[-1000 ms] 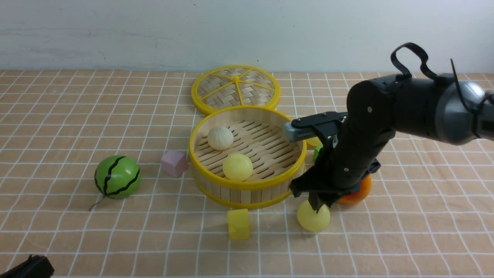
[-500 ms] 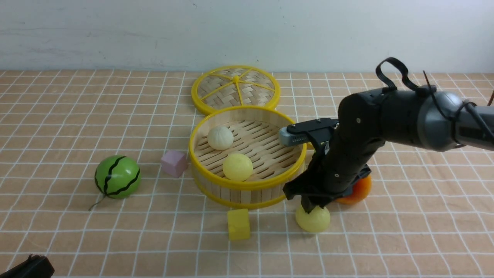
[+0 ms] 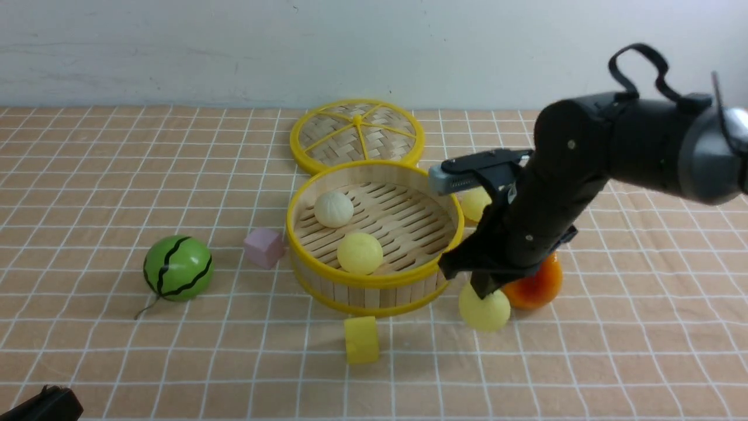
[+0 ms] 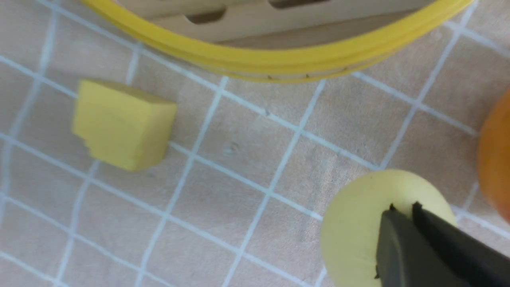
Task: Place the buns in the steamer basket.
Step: Use the right arm to put the steamed stuffed bun into the steamer
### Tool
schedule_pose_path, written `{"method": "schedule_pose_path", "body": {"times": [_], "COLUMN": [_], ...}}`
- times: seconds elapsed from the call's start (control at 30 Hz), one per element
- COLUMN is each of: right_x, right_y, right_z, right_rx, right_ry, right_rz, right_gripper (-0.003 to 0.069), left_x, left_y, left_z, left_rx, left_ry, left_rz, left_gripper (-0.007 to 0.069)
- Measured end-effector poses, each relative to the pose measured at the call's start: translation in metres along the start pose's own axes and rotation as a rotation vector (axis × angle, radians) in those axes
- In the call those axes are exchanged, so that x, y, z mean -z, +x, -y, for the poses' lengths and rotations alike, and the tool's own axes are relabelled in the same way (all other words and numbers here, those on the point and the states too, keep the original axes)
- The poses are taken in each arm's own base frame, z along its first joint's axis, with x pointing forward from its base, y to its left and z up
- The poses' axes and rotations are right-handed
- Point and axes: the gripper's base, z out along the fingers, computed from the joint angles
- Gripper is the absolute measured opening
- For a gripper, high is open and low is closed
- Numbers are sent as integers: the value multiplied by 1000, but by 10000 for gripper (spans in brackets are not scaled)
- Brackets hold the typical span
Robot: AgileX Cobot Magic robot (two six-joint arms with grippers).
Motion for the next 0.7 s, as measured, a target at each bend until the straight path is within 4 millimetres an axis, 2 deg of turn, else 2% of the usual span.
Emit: {"method": "schedule_pose_path", "body": {"times": [0.03,0.07,0.13,0.2,0.33,0.47,0.5,0.6,0.7], "right_x": [4,20,39,49,48,22,6,-23,-42], "right_y": [-1,-8,-18,-29,-44,-55,-58,-63,-64], "right_z": [-1,-4,-9,-11,-13,-9,-7,-2,2], "right_rx": [2,8,22,39,45,31,24,11,8], "right_ry": [-2,-14,-30,-40,-54,-50,-44,-34,-22], "right_rz": [8,52,117,174,245,281,280,288,291], "right_gripper": [-3,-2,-1,1,2,4,4,11,28], "left_x": [0,0,0,0,0,0,0,0,0], "left_y": [0,0,0,0,0,0,0,0,0], "left_z": [0,0,0,0,0,0,0,0,0], "left_rx": [0,0,0,0,0,0,0,0,0], "left_ry": [0,0,0,0,0,0,0,0,0], "left_rz": [0,0,-1,-1,-1,-1,-1,-1,-1], "left_gripper": [39,39,42,46,52,56,56,56,56]}}
